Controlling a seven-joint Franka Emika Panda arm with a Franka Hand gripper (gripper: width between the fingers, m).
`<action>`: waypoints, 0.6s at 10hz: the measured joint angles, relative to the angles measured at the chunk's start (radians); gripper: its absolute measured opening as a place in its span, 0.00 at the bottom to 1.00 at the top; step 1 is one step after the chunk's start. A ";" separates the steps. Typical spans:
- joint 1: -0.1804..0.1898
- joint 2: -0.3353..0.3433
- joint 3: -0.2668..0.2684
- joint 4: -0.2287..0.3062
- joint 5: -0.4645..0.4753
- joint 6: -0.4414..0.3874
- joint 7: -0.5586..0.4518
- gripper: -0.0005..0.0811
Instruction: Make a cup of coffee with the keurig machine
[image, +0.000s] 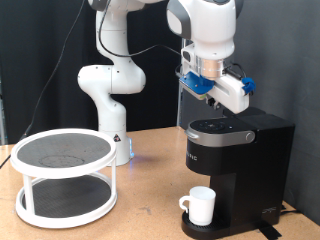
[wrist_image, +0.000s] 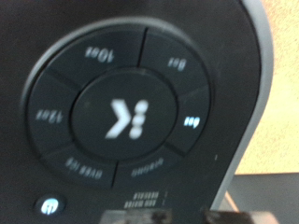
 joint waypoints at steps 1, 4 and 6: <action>0.000 0.003 0.001 -0.009 -0.014 0.000 0.008 0.01; 0.001 0.008 0.002 -0.039 -0.037 0.016 0.026 0.01; 0.004 0.016 0.003 -0.059 -0.054 0.040 0.036 0.01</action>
